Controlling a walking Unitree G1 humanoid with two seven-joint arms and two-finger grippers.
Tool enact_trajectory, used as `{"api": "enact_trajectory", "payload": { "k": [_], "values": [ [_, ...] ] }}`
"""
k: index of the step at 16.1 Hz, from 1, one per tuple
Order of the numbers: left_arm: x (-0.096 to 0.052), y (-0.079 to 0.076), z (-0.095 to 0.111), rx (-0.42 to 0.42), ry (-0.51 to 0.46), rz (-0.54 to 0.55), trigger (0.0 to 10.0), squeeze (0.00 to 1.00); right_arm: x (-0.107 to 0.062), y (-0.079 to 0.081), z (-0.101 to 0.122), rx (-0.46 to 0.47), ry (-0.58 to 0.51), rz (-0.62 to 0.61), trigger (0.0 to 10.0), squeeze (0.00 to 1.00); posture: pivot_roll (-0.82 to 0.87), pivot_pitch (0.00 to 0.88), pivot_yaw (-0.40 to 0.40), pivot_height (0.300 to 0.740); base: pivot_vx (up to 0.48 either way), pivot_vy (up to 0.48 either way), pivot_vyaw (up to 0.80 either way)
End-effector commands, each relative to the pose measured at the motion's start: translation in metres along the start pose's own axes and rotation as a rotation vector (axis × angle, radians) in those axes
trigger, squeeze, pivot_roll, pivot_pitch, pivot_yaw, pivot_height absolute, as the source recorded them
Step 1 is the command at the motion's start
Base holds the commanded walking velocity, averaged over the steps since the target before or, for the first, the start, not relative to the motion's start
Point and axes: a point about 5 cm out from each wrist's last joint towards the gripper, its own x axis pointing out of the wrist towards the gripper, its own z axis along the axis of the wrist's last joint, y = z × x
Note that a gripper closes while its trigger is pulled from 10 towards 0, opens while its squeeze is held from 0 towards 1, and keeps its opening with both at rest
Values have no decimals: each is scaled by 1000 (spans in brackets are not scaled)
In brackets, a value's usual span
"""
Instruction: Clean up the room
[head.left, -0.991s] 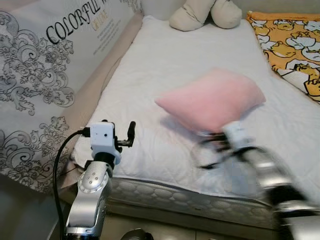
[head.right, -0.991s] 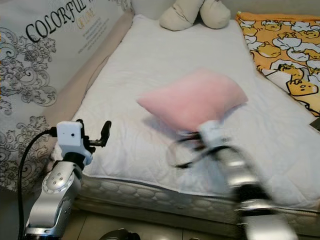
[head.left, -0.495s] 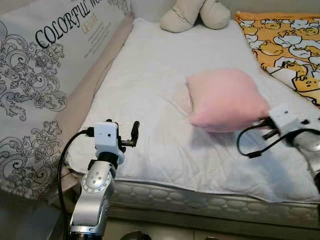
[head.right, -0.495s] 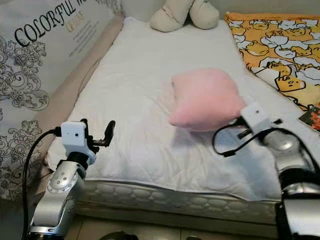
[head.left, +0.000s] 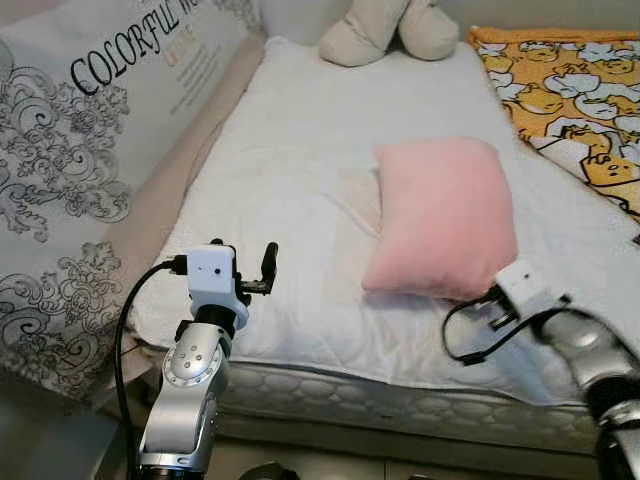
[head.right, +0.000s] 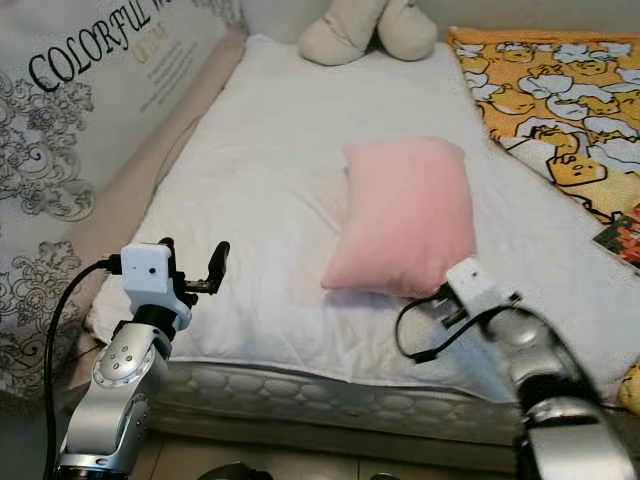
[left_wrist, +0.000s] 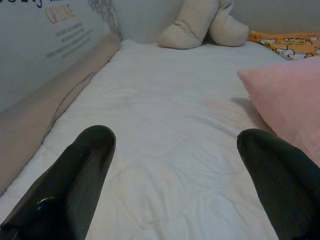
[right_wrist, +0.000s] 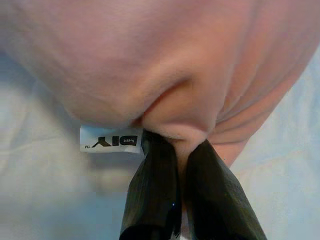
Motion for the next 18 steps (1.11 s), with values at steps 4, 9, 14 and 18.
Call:
{"api": "enact_trajectory", "payload": {
  "k": [4, 9, 14, 18],
  "values": [
    [3, 5, 3, 12, -10, 1, 10000, 0, 0, -3, 9, 131, -114, -115, 10000, 1000, -62, 0, 98, 740, 0, 0, 0],
    [6, 0, 2, 7, -9, -14, 10000, 0, -3, -5, 65, 252, -487, -189, 10000, 1000, -70, 0, 96, 740, 0, 0, 0],
    [5, 1, 2, 6, -10, -11, 10000, 0, -2, 25, 45, 230, -433, -79, 10000, 1000, -66, 0, 90, 740, 0, 0, 0],
    [4, -2, 1, -5, -12, -18, 10000, 0, -16, -25, 35, 148, -376, -191, 10000, 1000, -67, 0, 89, 740, 0, 0, 0]
  ]
}}
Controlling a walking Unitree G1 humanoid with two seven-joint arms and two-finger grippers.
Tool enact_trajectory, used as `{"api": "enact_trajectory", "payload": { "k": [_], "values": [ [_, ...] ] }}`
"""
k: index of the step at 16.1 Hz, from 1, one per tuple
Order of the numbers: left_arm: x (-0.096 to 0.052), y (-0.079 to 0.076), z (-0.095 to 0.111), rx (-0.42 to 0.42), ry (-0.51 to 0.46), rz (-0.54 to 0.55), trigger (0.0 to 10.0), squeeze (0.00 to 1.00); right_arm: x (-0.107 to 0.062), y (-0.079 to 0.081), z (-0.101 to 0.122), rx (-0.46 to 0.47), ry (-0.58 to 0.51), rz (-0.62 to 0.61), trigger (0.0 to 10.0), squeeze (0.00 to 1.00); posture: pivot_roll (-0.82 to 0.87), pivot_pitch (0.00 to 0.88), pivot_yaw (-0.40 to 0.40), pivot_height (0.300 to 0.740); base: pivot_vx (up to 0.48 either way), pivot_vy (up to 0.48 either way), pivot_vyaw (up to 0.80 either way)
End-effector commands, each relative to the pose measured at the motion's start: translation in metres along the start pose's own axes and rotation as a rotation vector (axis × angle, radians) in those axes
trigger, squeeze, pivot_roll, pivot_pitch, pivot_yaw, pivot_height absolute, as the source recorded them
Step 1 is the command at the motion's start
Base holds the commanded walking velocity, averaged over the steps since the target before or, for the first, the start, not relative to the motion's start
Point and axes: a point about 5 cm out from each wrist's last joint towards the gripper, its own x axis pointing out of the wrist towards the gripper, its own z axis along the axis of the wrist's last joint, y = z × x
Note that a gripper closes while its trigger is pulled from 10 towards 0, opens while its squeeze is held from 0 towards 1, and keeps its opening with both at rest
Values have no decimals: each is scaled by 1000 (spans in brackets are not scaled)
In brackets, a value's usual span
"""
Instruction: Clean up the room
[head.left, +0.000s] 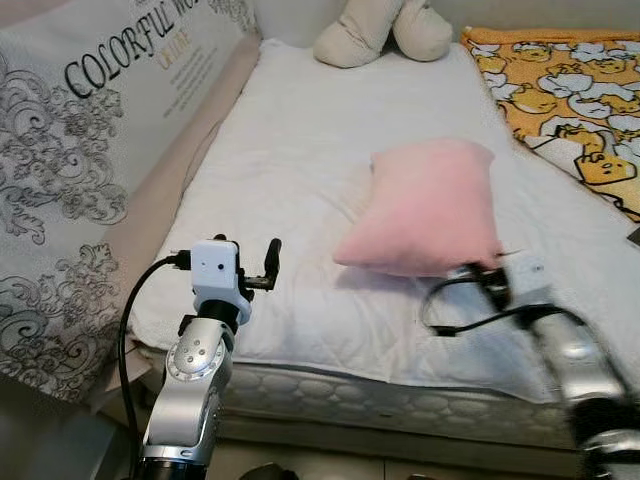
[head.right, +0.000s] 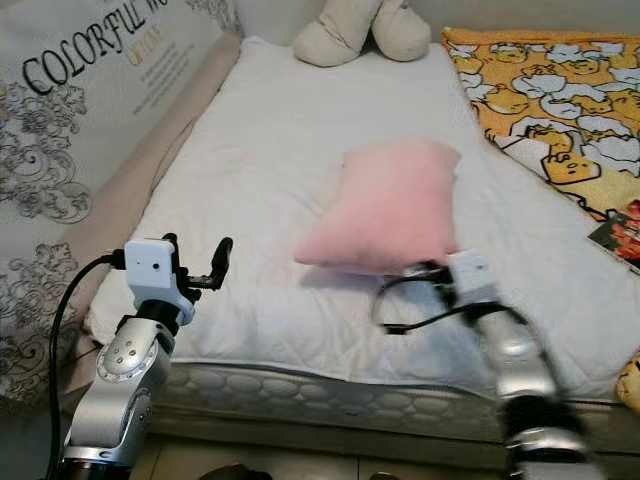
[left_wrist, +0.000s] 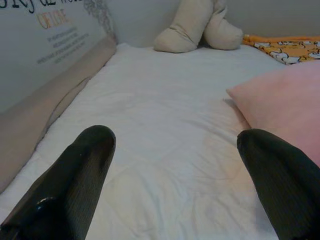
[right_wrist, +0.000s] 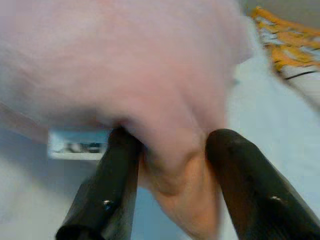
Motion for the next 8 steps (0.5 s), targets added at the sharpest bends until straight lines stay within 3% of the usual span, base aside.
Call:
{"api": "enact_trajectory", "payload": {
  "k": [1, 4, 6, 8],
  "values": [
    [-1, 1, -1, -4, 0, -6, 10000, 0, 3, -14, 11, -7, -24, -45, 10000, 1000, -69, 0, 89, 740, 0, 0, 0],
    [2, -1, 0, -6, -3, -12, 10000, 0, 9, -27, 23, -32, -37, -73, 10000, 1000, -71, 0, 88, 740, 0, 0, 0],
    [2, -1, 0, -6, -5, -11, 10000, 0, 10, -29, 30, -19, -77, -104, 10000, 1000, -69, 0, 88, 740, 0, 0, 0],
    [2, -1, 0, -5, -9, -13, 10000, 0, 14, -20, 43, -67, -148, -79, 10000, 1000, -68, 0, 89, 740, 0, 0, 0]
  ]
}}
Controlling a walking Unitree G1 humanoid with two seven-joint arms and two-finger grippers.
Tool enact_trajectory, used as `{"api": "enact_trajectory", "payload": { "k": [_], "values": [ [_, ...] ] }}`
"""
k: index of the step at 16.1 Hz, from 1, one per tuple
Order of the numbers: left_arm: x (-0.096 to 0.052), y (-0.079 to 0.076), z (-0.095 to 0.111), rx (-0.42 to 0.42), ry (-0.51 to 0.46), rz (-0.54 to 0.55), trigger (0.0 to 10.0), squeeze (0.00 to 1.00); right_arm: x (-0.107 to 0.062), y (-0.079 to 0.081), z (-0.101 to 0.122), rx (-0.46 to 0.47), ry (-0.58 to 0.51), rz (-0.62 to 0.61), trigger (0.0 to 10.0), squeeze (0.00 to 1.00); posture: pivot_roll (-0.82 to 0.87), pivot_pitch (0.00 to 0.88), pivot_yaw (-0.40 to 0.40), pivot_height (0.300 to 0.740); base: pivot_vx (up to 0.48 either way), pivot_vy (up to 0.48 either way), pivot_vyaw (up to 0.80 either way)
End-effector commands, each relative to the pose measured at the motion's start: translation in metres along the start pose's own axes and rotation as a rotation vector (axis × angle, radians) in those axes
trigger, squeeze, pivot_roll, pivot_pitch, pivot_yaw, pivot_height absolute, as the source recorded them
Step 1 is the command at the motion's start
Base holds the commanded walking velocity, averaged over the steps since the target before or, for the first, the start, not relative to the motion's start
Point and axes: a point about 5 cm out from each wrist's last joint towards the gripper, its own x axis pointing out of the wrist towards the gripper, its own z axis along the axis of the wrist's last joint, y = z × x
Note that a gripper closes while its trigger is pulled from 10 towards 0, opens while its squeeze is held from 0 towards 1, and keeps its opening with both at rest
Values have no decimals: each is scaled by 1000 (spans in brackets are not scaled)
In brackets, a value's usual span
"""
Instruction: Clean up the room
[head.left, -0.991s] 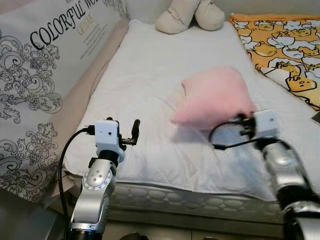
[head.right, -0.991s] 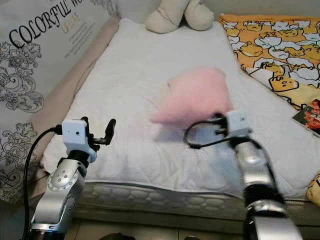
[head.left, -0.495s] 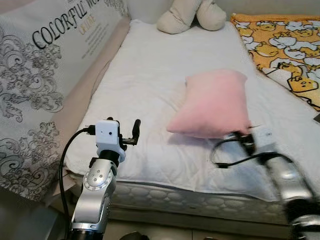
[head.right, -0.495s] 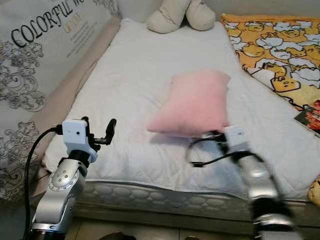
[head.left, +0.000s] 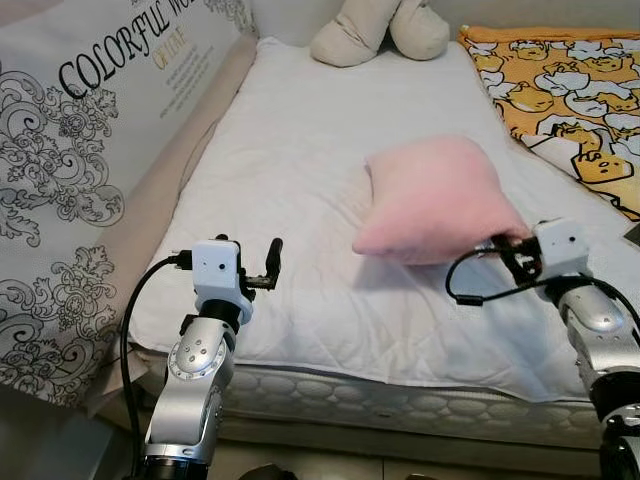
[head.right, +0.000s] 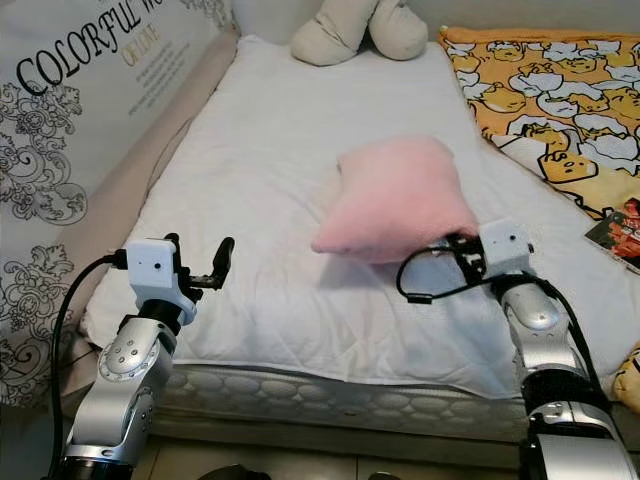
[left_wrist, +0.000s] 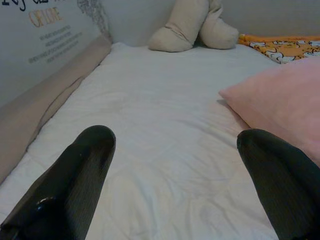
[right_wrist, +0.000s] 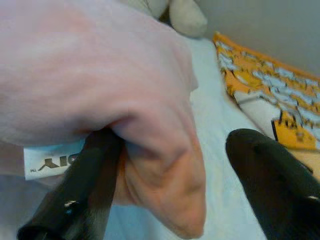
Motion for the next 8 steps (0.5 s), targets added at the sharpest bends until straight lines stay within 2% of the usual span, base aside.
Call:
{"api": "enact_trajectory", "payload": {
  "k": [1, 3, 5, 8],
  "values": [
    [1, 0, 1, -1, -10, -11, 10000, 0, 4, 1, 11, -29, -48, 13, 10000, 1000, -67, 0, 89, 740, 0, 0, 0],
    [1, 0, 1, -1, -11, -13, 10000, 0, 2, -2, 3, -25, 6, 44, 10000, 1000, -68, 0, 90, 740, 0, 0, 0],
    [0, 0, 1, -2, -9, -15, 10000, 0, -3, -5, -6, -90, 67, 102, 10000, 1000, -68, 0, 88, 740, 0, 0, 0],
    [0, -1, 1, -6, -9, -17, 10000, 0, -8, -26, -14, -142, 149, 5, 10000, 1000, -70, 0, 89, 740, 0, 0, 0]
  ]
}}
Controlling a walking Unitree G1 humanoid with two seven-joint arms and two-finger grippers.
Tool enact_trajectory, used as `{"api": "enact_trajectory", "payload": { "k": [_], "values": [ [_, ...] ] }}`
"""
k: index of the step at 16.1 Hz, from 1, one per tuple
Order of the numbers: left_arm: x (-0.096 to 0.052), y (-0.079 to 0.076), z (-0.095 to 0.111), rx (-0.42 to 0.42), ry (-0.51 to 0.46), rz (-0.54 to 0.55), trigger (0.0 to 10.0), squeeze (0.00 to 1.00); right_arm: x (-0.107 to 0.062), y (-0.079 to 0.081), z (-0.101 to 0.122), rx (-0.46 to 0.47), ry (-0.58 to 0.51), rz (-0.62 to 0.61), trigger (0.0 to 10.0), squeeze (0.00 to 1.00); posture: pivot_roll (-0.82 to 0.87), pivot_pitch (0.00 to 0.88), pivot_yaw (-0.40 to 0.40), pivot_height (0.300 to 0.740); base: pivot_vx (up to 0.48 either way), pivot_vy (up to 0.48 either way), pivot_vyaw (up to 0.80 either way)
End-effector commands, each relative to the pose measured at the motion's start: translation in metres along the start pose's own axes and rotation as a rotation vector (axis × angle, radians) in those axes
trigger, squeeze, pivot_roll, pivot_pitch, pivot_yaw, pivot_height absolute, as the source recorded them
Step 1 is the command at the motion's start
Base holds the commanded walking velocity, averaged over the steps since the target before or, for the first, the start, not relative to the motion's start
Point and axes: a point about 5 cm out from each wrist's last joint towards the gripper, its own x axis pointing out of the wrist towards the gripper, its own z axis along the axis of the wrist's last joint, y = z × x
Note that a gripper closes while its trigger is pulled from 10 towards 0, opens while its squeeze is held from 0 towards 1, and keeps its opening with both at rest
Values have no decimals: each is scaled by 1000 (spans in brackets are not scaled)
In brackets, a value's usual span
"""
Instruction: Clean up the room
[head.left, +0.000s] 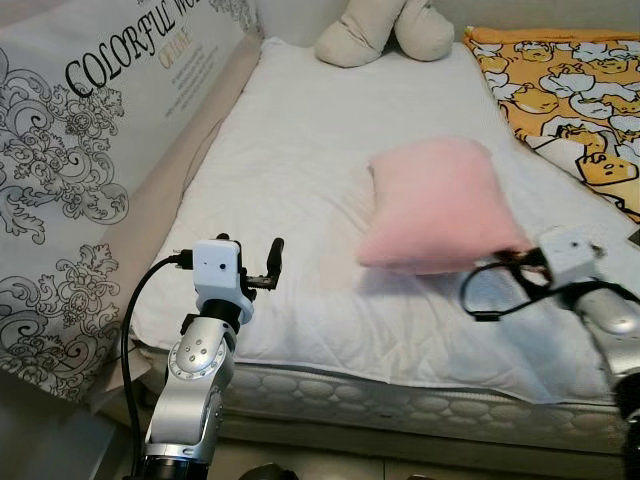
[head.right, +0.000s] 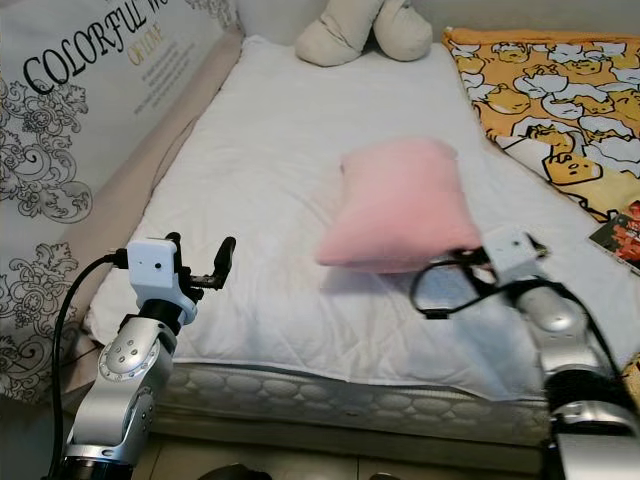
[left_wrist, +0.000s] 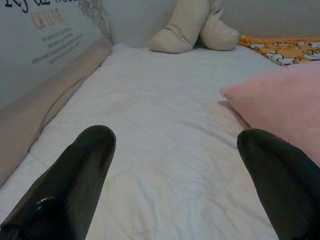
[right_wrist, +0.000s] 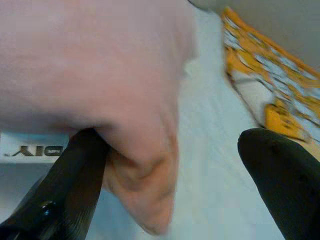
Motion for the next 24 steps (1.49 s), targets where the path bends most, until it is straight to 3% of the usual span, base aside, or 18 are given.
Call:
{"api": "enact_trajectory", "payload": {
  "k": [1, 2, 3, 5, 7, 8, 10, 12, 14, 15, 16, 18, 19, 20, 23, 24],
  "values": [
    [0, 0, 1, -6, -6, -9, 10000, 0, 3, -8, 5, -13, 5, -69, 10000, 1000, -68, 0, 89, 740, 0, 0, 0],
    [0, 0, 1, -5, -7, -9, 10000, 0, 6, -10, 19, 78, -83, -115, 10000, 1000, -67, 0, 91, 740, 0, 0, 0],
    [0, 0, 2, -3, -10, -10, 10000, 0, 9, -10, 48, 225, -283, -160, 10000, 0, -68, 0, 93, 740, 0, 0, 0],
    [1, -1, 4, 14, -22, -19, 10000, 0, 9, -2, 69, 297, -401, -198, 10000, 0, -67, 0, 94, 740, 0, 0, 0],
    [2, -2, 9, 35, -42, -28, 10000, 0, 2, 29, 85, 376, -493, -201, 10000, 0, -64, 0, 91, 740, 0, 0, 0],
    [2, -3, 9, 35, -45, -30, 10000, 0, -4, 46, 86, 407, -501, -165, 10000, 0, -66, 0, 88, 740, 0, 0, 0],
    [1, -5, 8, 32, -43, -36, 10000, 0, -12, 65, 80, 393, -491, -98, 10000, 0, -67, 0, 87, 740, 0, 0, 0],
    [1, -6, 8, 29, -43, -40, 10000, 0, -13, 54, 63, 396, -428, -124, 10000, 0, -72, 0, 87, 740, 0, 0, 0],
    [3, -4, 7, 48, -38, -26, 10000, 0, -12, 40, 60, 422, -394, -171, 10000, 0, -78, 0, 89, 740, 0, 0, 0],
    [7, 0, 6, 95, -32, 5, 10000, 0, -12, 44, 63, 437, -390, -175, 10000, 0, -78, 0, 90, 740, 0, 0, 0],
    [8, 1, 6, 92, -27, 11, 10000, 0, -13, 46, 65, 444, -392, -180, 10000, 0, -78, 0, 89, 740, 0, 0, 0],
    [13, 4, 14, 94, -66, 32, 10000, 0, -18, 70, 79, 435, -442, -177, 10000, 0, -80, 0, 92, 740, 0, 0, 0],
    [15, 5, 24, 142, -124, 40, 10000, 0, -25, 91, 95, 408, -519, -140, 10000, 0, -81, 0, 92, 740, 0, 0, 0],
    [15, 5, 26, 155, -136, 41, 10000, 0, -26, 93, 95, 420, -518, -139, 10000, 0, -81, 0, 91, 740, 0, 0, 0],
    [13, 19, 24, 142, -122, 89, 10000, 0, -31, 106, 50, 500, -311, -126, 10000, 0, -76, 0, 90, 740, 0, 0, 0],
    [12, 21, 22, 139, -115, 90, 10000, 0, -33, 107, 45, 504, -291, -121, 10000, 0, -78, 0, 90, 740, 0, 0, 0]
  ]
}}
